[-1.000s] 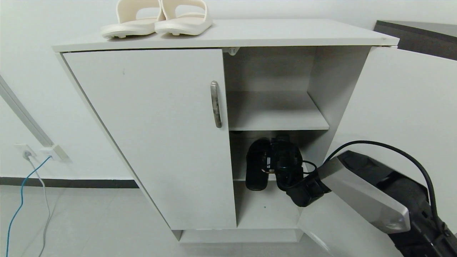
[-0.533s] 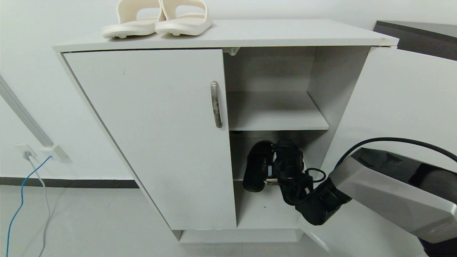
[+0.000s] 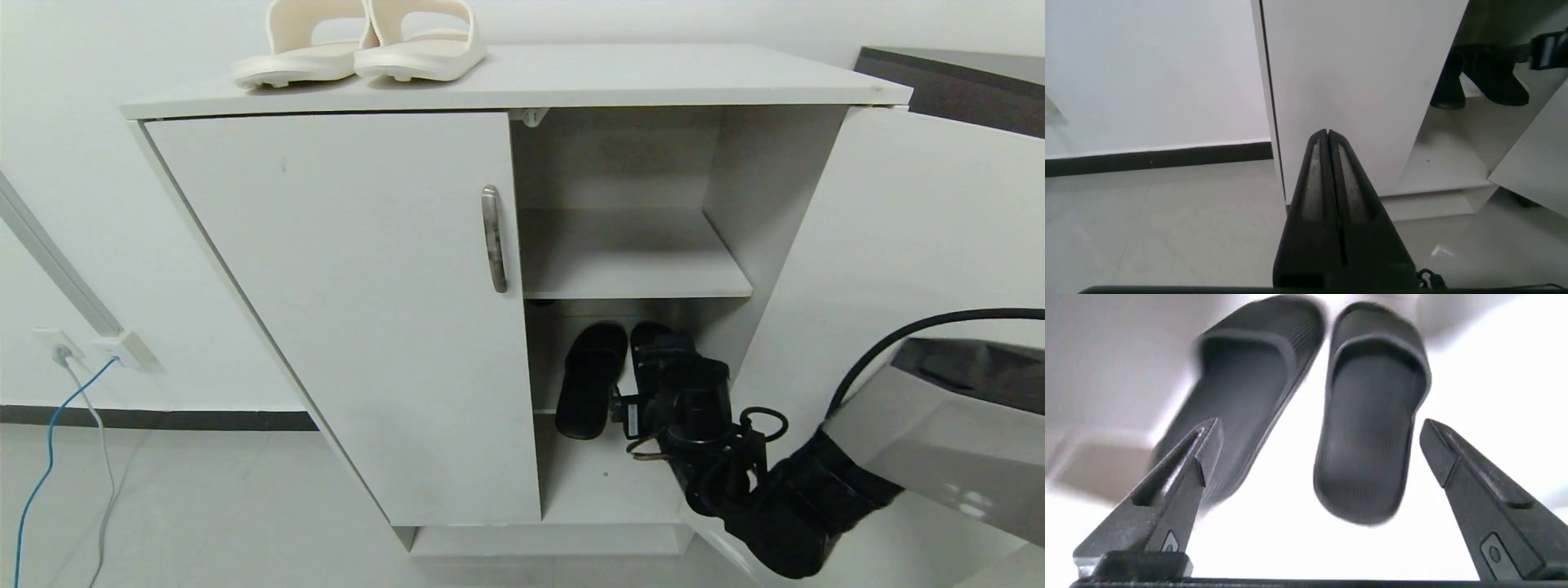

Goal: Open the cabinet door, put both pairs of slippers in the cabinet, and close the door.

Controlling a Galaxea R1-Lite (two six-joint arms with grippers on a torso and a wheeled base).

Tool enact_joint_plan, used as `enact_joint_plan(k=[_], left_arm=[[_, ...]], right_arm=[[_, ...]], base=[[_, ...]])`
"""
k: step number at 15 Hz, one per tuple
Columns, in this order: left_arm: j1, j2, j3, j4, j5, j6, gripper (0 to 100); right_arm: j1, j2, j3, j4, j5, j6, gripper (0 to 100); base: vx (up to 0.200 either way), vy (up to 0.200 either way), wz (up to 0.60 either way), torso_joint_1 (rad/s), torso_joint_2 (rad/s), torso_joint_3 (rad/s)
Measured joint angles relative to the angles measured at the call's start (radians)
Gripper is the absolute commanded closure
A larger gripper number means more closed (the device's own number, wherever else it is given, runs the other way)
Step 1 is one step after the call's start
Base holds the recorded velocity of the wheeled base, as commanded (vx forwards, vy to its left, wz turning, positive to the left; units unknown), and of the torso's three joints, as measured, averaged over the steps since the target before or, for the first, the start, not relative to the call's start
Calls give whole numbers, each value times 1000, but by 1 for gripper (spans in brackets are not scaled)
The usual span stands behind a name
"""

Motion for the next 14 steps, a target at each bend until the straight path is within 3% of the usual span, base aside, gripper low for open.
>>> enact_joint_plan(k=[5,10,14], left_arm=[[0,0,0,0,0,-1,100],[0,0,0,0,0,-1,100],[0,0,0,0,0,-1,100]], right_arm=[[126,-208,216,4,38,18,0],[139,-286,247,10,51,15,0],[141,-303,259,9,51,14,0]], base=[[0,0,0,0,0,0],[-160,0,0,-2,2,0],[0,0,0,0,0,0]])
